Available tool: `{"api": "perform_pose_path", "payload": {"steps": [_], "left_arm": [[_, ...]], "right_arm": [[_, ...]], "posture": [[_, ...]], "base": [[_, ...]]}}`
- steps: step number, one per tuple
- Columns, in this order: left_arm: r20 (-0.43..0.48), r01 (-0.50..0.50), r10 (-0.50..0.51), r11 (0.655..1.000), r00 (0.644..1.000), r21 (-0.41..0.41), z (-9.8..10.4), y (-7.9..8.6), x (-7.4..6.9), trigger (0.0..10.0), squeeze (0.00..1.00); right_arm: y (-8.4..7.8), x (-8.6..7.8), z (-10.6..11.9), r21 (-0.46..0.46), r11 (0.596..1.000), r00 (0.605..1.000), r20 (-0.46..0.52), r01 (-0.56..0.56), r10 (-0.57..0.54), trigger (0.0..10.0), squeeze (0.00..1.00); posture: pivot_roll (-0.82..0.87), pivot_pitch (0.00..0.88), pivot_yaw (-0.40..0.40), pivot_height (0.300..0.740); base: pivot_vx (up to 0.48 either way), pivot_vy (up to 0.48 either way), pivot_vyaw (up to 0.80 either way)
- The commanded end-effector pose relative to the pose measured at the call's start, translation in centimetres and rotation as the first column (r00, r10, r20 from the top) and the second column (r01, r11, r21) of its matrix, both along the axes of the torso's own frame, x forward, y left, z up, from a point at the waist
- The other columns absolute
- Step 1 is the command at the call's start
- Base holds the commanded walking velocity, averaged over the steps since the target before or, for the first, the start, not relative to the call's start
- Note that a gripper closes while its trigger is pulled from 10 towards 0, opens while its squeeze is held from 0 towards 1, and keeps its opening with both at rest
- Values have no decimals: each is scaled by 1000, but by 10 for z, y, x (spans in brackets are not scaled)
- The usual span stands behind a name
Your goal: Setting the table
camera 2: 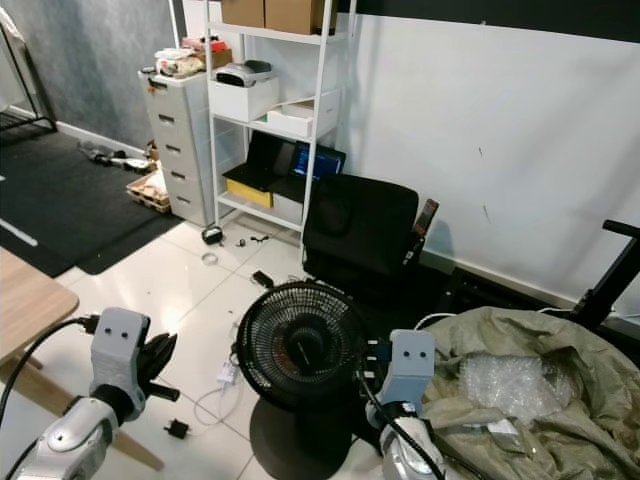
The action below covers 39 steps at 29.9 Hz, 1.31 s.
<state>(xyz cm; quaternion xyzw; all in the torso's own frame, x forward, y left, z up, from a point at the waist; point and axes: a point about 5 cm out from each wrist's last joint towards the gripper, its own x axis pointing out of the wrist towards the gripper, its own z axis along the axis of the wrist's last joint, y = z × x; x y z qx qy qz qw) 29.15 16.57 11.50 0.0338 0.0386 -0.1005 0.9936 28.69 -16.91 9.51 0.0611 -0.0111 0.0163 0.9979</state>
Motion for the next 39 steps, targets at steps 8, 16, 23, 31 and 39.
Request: {"api": "perform_pose_path", "payload": {"steps": [8, 16, 23, 31, 39], "left_arm": [[-38, -15, 15, 1000, 999, -3, -8, 2, -1, 10000, 0], [-41, -24, 24, 1000, 999, -6, -8, 2, -2, 10000, 0], [-39, -30, 29, 1000, 999, -2, -8, 2, -2, 10000, 0], [-39, -43, 43, 999, 998, -8, -6, 2, -1, 10000, 0], [-37, -54, 54, 999, 998, -4, -6, 1, 0, 10000, 0]], "right_arm": [[-1, -1, -4, 9, 1000, 1000, -21, -1, 2, 10000, 0], [-1, -1, -3, 8, 1000, 1000, -20, -2, 2, 10000, 0], [-1, -1, -3, 7, 1000, 1000, -20, -3, 3, 10000, 0], [-1, 2, -1, 2, 1000, 1000, -13, -7, 7, 10000, 0], [-3, 2, 0, -4, 1000, 1000, -10, -7, 7, 10000, 0]], "posture": [[64, 9, 70, 740], [63, 9, 70, 740], [62, 11, 64, 740], [41, 15, 52, 740], [22, 18, 47, 740]], "base": [[0, 0, 0], [0, 0, 0], [0, 0, 0], [0, 0, 0], [0, 0, 0]]}}
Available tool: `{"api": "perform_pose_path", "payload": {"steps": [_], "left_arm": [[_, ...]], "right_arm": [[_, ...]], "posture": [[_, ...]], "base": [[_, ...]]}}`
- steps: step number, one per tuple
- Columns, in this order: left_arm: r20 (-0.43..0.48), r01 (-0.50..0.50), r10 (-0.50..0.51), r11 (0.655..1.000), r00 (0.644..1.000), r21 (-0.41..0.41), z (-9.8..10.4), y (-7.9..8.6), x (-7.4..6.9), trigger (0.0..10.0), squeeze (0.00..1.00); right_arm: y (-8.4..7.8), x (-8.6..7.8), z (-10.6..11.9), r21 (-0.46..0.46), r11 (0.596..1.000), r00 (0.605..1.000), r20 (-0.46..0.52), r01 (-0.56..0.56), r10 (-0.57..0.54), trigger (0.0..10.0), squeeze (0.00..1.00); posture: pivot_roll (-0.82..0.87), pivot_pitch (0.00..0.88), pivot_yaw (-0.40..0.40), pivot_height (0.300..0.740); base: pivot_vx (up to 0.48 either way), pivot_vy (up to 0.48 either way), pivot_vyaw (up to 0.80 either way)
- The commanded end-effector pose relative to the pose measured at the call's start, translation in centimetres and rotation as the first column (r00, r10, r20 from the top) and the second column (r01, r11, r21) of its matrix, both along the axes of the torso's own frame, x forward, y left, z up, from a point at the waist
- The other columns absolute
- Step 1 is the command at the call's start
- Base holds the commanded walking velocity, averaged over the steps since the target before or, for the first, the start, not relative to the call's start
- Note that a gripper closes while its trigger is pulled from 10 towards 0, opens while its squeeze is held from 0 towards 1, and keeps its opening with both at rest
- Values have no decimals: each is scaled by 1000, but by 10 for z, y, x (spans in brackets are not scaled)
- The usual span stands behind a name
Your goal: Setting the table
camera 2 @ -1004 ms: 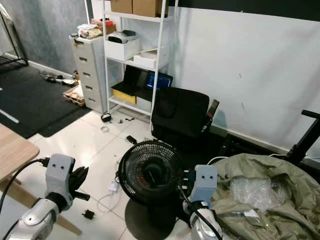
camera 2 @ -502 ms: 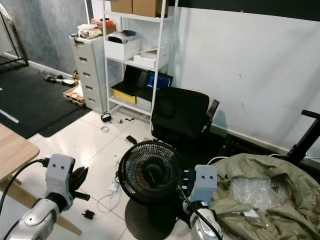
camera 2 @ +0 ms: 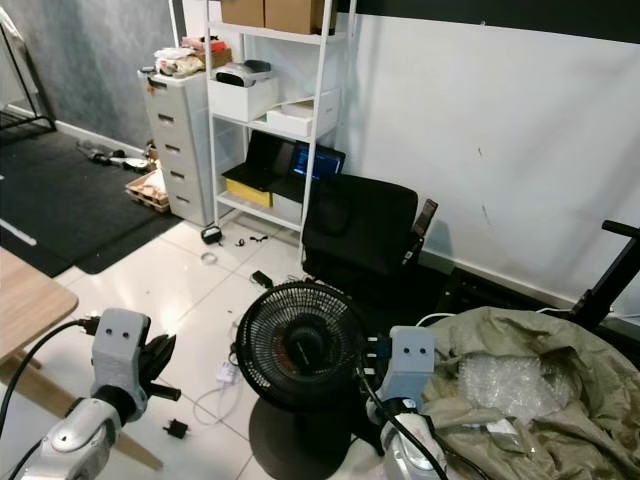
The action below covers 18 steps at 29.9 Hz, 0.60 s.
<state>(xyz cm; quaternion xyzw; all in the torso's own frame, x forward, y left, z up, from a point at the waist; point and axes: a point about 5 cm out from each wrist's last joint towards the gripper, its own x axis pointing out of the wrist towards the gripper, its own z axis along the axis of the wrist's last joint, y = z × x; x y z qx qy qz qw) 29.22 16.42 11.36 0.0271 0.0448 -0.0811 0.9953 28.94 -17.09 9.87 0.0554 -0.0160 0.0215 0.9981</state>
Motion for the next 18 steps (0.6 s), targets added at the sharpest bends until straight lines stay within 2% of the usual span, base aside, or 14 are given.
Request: {"api": "perform_pose_path", "payload": {"steps": [1, 13, 18], "left_arm": [[-25, -16, 16, 1000, 1000, 9, -5, 2, 0, 10000, 0], [-33, 10, -9, 1000, 999, 12, -6, -2, 1, 10000, 0], [-41, 50, -49, 999, 998, 19, -4, -8, 1, 10000, 0]], "right_arm": [[-2, -1, -4, 6, 1000, 1000, -21, 3, -2, 10000, 0], [2, 2, -1, -3, 1000, 1000, -12, -18, 18, 10000, 0], [2, 0, 0, -7, 1000, 1000, -7, -22, 22, 10000, 0]], "posture": [[18, 20, 49, 740], [-2, 23, 79, 740], [2, 40, 92, 740]], "base": [[0, 0, 0], [0, 0, 0], [0, 0, 0]]}}
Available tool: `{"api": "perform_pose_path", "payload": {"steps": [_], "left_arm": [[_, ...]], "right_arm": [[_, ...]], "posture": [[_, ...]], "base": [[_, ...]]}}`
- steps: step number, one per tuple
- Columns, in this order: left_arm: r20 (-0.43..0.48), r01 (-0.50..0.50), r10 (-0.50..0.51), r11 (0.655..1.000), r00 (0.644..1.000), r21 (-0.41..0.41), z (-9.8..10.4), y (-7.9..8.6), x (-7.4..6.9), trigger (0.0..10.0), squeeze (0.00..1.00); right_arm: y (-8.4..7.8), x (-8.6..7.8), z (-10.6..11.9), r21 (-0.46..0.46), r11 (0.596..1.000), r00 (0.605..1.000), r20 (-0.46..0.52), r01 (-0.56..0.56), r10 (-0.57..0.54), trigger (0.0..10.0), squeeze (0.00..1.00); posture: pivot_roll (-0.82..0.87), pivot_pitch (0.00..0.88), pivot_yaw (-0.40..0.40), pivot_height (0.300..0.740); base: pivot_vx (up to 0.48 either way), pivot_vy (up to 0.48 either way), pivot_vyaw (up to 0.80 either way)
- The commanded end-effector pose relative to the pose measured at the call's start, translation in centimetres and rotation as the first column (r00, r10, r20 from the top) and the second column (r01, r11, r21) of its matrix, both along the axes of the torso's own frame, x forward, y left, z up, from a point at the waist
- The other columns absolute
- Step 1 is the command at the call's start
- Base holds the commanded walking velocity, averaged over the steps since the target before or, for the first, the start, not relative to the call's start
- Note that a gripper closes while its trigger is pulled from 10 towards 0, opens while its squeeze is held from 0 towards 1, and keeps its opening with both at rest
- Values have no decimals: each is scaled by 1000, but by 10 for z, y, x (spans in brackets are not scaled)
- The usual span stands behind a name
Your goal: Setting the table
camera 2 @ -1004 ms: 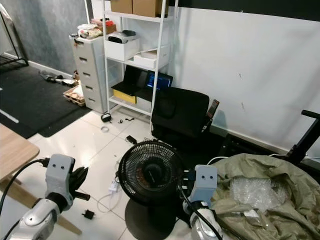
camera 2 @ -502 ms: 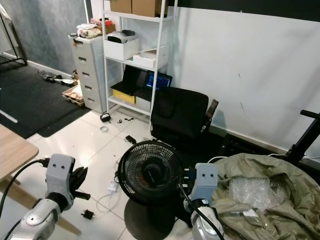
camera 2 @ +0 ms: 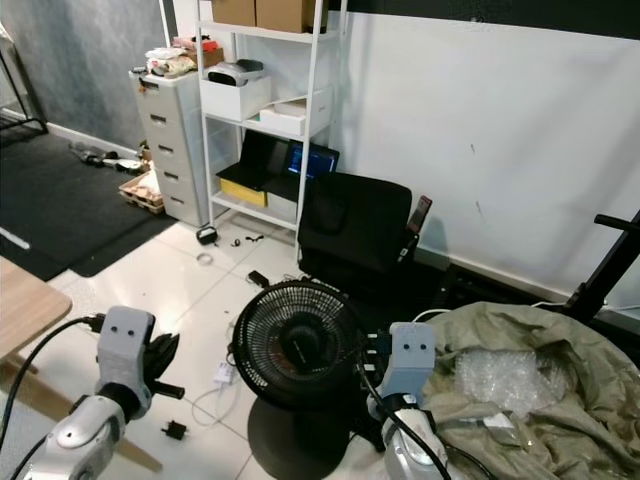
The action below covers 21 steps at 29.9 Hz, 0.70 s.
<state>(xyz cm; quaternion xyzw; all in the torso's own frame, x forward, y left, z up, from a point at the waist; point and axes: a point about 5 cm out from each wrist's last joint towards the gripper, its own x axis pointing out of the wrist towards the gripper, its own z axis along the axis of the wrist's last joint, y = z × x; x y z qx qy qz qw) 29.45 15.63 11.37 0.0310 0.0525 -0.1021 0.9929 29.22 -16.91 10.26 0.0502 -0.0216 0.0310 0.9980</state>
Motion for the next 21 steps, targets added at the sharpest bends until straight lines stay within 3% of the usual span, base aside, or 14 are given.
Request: {"api": "perform_pose_path", "payload": {"steps": [1, 21], "left_arm": [[-24, 7, -7, 1000, 1000, 14, -4, 0, -2, 10000, 0], [-15, -33, 34, 998, 999, 57, -8, 5, -8, 10000, 0]], "right_arm": [[1, -3, -4, 4, 1000, 1000, -20, -4, 4, 10000, 0], [-4, -11, -12, 3, 1000, 998, -60, 18, -18, 10000, 0]], "posture": [[1, 40, 90, 740], [11, 77, 64, 740]], "base": [[0, 0, 0], [0, 0, 0]]}}
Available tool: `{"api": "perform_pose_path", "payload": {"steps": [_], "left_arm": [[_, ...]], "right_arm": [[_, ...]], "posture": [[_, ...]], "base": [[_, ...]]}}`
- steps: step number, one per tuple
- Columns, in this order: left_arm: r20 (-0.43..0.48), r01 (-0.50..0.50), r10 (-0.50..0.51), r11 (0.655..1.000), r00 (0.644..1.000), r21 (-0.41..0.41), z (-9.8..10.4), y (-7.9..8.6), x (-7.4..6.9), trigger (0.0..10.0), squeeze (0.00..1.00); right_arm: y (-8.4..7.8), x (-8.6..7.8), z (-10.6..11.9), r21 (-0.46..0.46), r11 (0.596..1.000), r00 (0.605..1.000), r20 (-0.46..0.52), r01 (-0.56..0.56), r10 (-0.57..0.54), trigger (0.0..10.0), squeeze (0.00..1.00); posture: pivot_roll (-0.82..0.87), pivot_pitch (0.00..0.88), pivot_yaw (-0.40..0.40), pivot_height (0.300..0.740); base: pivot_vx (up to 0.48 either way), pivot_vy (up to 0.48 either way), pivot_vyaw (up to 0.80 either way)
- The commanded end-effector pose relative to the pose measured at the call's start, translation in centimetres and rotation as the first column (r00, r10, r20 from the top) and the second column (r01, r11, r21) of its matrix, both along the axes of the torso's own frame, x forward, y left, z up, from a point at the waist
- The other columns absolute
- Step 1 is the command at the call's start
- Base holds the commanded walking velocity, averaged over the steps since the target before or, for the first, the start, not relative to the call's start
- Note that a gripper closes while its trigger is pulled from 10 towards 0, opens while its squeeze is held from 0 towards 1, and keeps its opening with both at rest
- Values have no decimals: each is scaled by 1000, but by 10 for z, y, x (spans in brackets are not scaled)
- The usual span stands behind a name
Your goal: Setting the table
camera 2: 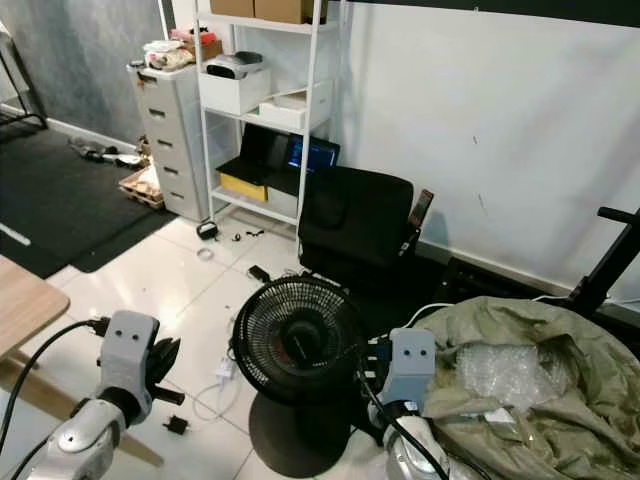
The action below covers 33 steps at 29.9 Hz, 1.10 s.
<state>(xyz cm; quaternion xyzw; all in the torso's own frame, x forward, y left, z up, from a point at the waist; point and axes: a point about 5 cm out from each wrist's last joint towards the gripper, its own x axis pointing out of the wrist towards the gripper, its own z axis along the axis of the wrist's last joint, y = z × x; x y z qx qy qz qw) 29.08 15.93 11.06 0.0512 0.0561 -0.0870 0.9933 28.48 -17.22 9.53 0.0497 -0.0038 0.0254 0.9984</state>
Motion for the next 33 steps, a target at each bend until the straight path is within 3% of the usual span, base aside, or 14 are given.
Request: {"api": "perform_pose_path", "payload": {"steps": [1, 19, 27, 33], "left_arm": [[-12, -5, 5, 1000, 1000, 15, -5, 1, -4, 10000, 0], [-29, 15, -15, 1000, 999, -10, -9, -9, -10, 10000, 0], [-95, -5, 4, 1000, 995, -15, -23, -8, -13, 10000, 0], [-127, -22, 19, 1000, 992, -19, -35, -4, -21, 10000, 0]], "right_arm": [[-2, -4, -5, 4, 1000, 1000, -26, 12, -12, 10000, 0], [-6, -8, -6, 0, 999, 998, -45, 37, -37, 10000, 0], [5, -14, -29, 31, 999, 991, -137, 11, -6, 10000, 0], [-4, -21, -53, 13, 999, 973, -230, 37, -33, 10000, 0]], "posture": [[15, 78, 58, 740], [13, 98, 49, 740], [54, 71, 35, 740], [64, 55, 34, 740]], "base": [[0, 0, 0], [0, 0, 0], [0, 0, 0], [0, 0, 0]]}}
